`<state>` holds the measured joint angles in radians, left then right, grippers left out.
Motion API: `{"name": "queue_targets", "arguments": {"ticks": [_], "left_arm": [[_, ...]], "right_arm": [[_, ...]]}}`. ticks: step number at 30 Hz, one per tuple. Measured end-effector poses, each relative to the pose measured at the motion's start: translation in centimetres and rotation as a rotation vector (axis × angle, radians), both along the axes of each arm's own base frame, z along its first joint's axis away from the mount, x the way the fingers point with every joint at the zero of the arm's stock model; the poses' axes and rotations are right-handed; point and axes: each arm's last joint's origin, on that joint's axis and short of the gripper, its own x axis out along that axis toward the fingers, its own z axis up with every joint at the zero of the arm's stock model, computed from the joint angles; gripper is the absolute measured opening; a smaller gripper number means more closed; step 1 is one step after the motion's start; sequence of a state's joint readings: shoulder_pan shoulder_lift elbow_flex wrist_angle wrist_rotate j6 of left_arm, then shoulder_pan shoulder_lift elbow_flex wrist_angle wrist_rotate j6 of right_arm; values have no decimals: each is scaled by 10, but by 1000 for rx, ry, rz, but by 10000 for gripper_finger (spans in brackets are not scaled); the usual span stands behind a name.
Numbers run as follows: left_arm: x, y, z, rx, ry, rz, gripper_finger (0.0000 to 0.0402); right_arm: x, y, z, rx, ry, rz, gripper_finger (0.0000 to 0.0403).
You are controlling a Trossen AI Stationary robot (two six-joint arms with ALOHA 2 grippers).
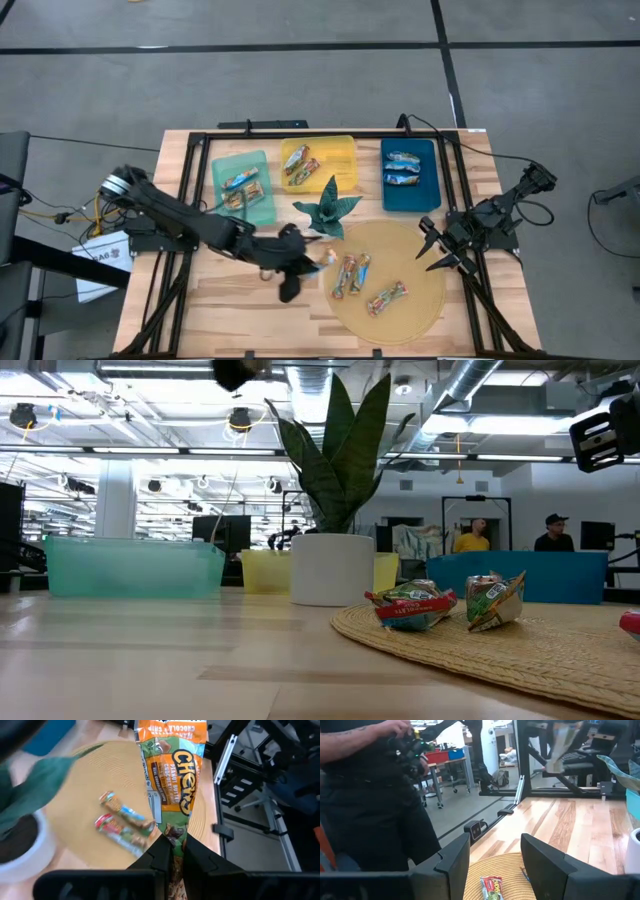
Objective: Pick and place Granola Bars by type
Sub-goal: Put the orange granola bar into the green bin
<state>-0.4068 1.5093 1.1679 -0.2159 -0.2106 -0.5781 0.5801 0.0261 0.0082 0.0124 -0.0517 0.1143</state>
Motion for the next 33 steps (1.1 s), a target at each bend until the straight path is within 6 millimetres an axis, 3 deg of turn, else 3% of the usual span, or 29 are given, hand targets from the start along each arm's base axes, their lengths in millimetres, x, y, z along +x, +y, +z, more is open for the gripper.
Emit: {"name": "queue_targets", "arguments": {"ticks": [19,27,33], "left_arm": [[-152,63,-4,29,25,-19,19],[-193,77,-8,53,52,-37,19],[-200,78,-12,54,56,-52,19]], "right_arm": [[0,0,0,0,0,1,169],[0,0,0,0,0,0,169],[0,0,0,0,0,0,169]]}}
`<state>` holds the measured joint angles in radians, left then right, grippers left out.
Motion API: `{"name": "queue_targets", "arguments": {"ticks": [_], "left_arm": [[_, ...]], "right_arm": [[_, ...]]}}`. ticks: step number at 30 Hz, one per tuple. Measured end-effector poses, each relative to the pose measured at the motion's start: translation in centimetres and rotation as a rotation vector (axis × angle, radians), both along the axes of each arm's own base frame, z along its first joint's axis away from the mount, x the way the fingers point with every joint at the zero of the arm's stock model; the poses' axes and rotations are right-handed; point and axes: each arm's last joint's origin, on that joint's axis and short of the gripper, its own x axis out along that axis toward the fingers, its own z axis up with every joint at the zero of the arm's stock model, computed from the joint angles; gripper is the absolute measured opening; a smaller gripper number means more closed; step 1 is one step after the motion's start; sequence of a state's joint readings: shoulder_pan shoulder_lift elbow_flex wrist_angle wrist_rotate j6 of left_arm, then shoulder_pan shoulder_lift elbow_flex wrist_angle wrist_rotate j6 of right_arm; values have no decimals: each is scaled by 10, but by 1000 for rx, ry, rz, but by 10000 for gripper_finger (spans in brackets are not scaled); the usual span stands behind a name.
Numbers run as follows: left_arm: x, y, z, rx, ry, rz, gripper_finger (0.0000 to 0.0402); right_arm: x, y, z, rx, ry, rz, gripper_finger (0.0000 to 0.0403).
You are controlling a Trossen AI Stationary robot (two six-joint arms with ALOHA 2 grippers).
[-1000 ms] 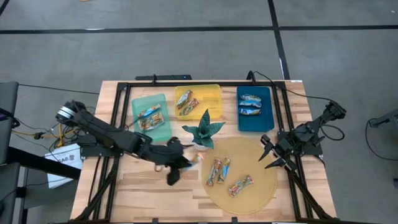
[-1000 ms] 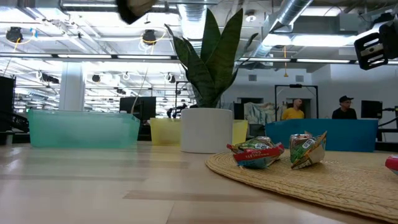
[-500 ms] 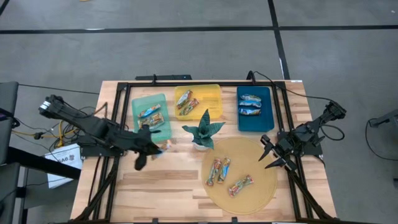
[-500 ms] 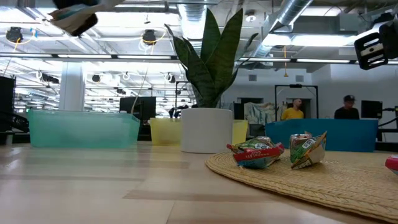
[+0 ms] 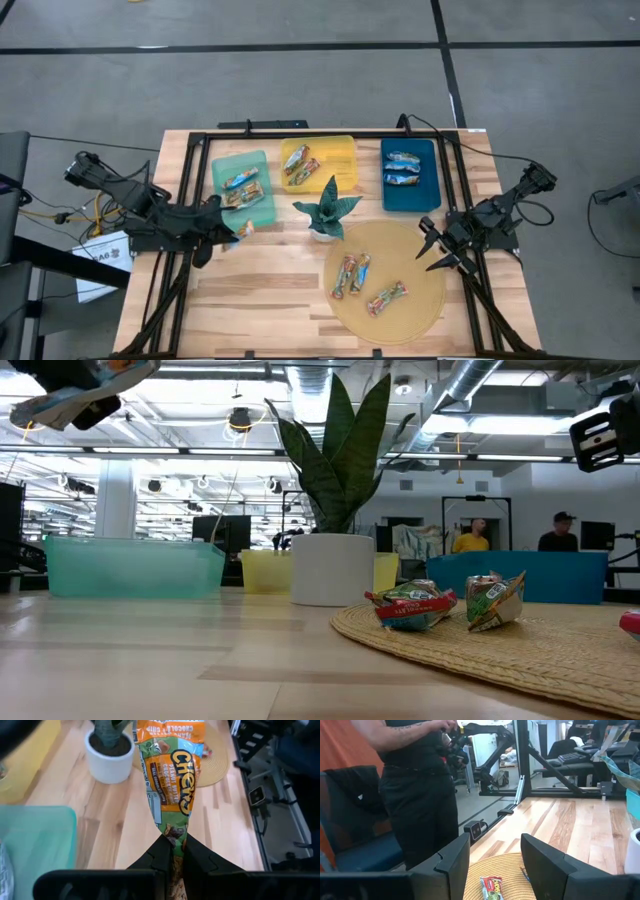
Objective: Pick and place Granola Bars by type
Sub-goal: Put the orange granola bar into the green bin
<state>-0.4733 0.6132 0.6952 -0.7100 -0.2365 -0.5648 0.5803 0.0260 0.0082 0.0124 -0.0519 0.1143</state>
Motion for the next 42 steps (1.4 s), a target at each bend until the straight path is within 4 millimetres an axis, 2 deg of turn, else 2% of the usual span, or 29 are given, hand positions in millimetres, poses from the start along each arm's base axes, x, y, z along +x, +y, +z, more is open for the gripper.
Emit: {"name": "queue_targets", "arguments": {"ticks": [14,32,42], "left_arm": [[-3,4,-6,68,55,53,19],[-6,51,-16,314,212,501,19],[-4,71,-19,338,286,678,19]], "right_arm": [[0,0,0,-1,1,0,169],[0,0,0,0,1,0,169],[0,0,0,-1,0,0,169]]}}
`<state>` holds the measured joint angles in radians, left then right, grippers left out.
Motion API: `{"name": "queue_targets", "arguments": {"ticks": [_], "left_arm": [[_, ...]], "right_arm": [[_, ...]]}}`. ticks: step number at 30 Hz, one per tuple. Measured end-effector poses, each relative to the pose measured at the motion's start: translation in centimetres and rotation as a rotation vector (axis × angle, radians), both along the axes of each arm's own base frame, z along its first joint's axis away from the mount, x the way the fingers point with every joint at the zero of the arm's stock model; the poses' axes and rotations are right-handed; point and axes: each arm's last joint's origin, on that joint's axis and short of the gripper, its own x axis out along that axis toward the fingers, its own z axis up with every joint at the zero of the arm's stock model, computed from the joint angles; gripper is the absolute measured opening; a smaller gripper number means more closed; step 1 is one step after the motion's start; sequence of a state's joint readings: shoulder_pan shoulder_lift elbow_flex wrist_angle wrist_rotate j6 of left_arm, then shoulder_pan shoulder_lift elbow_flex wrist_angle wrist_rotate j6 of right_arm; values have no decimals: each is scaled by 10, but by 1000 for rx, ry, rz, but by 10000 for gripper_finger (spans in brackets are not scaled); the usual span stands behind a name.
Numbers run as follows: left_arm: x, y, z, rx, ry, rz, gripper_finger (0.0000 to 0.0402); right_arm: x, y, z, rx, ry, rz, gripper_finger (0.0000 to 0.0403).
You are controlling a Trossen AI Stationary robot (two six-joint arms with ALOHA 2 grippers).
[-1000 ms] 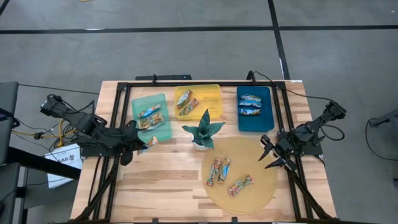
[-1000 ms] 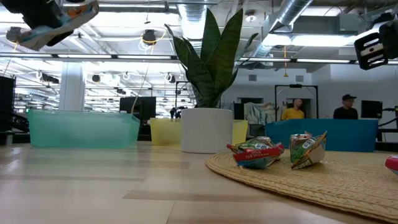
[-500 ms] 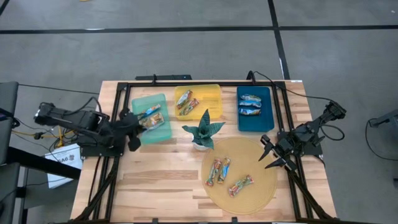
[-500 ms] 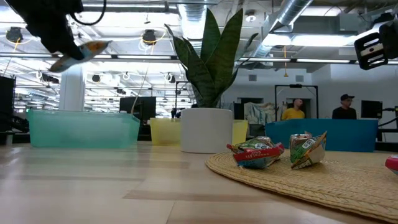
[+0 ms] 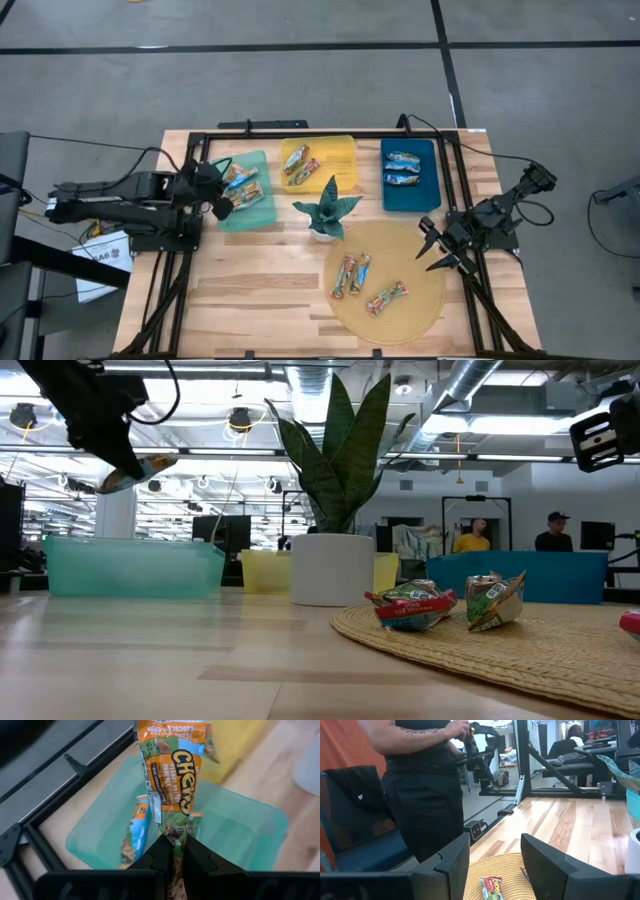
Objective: Pick and place Granola Bars by type
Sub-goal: Put the orange granola bar into the green bin
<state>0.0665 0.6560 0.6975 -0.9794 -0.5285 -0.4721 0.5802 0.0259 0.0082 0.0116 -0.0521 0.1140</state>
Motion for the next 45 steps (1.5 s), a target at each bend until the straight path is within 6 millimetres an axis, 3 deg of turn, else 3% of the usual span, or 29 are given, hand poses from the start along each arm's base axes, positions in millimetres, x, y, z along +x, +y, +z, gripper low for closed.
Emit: {"name": "queue_targets", "arguments": {"ticks": [13,25,33,45], "left_arm": [[24,15,-18,-66,178,37,19],[55,45,-48,-223,325,9,18],[64,62,-65,-291,379,-1,18],[65,67,-67,-271,396,-31,35]], "right_arm": [[0,0,0,0,0,0,169],[0,0,0,0,0,0,169],[0,0,0,0,0,0,169],[0,0,0,0,0,0,169]]}}
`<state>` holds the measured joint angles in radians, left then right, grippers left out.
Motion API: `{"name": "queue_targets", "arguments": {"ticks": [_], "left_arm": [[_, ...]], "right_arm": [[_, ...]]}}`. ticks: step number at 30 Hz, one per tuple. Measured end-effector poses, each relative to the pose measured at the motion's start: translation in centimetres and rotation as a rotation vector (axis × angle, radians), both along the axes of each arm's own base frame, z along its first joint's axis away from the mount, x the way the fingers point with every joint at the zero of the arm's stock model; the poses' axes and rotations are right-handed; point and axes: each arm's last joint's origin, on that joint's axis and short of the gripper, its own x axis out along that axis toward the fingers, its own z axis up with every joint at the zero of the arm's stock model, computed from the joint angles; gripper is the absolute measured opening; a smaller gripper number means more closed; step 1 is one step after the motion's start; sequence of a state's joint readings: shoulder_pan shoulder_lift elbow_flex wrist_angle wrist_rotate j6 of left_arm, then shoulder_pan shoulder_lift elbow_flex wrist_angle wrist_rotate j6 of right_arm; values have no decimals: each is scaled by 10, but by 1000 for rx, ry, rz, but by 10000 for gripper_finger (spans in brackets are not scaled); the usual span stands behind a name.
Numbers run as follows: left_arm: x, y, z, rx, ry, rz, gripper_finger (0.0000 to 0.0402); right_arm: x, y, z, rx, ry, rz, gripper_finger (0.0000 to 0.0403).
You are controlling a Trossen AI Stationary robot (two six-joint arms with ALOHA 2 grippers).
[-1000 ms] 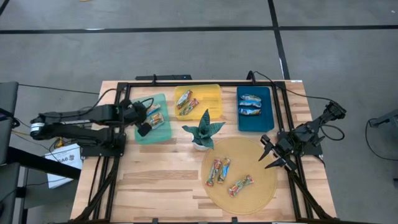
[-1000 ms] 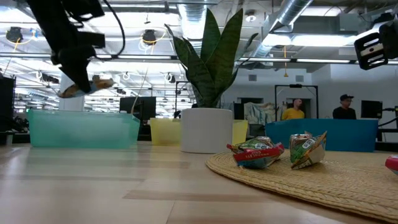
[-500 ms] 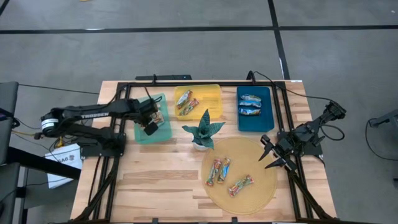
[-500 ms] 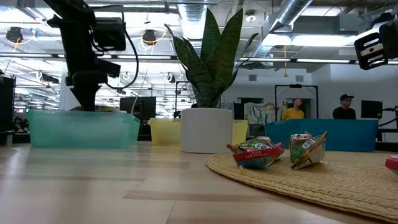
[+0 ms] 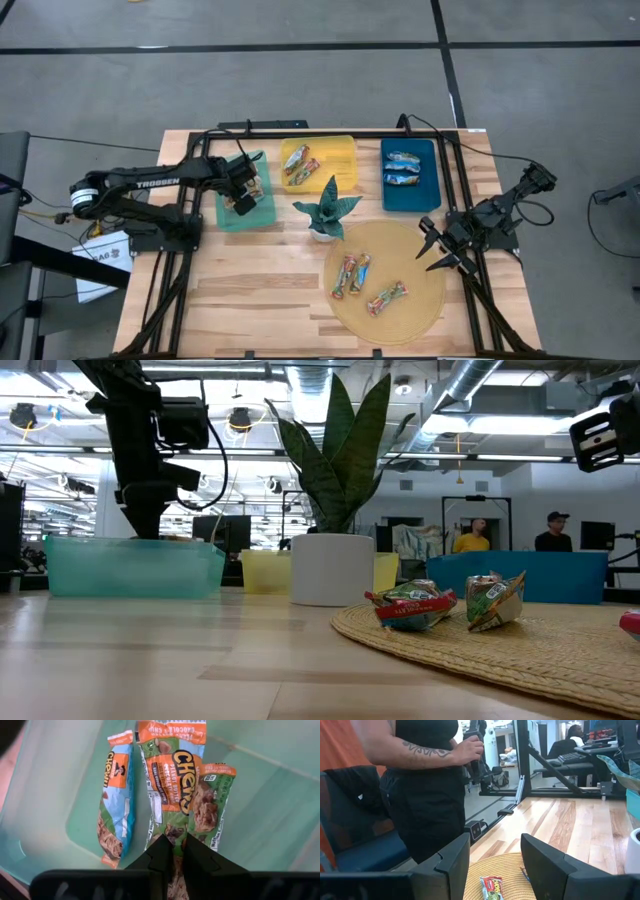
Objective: Pick and place Granola Bars by type
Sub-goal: Put the orange granola bar into the green bin, then put the red granola bar into the yellow bin
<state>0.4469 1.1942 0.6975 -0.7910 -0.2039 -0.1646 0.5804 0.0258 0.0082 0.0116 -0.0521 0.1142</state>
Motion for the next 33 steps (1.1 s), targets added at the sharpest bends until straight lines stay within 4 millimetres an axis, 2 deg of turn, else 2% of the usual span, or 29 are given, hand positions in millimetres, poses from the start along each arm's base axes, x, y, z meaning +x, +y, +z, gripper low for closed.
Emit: {"name": "queue_targets", "arguments": {"ticks": [12,17,26,33], "left_arm": [[0,0,0,-2,-1,15,84],[-1,0,2,3,-13,15,91],[-6,-7,32,107,-239,-11,91],[-18,-22,60,183,-447,-63,91]], "right_arm": [[0,0,0,0,0,0,169],[0,0,0,0,0,0,169],[0,0,0,0,0,0,169],[0,0,0,0,0,0,169]]}}
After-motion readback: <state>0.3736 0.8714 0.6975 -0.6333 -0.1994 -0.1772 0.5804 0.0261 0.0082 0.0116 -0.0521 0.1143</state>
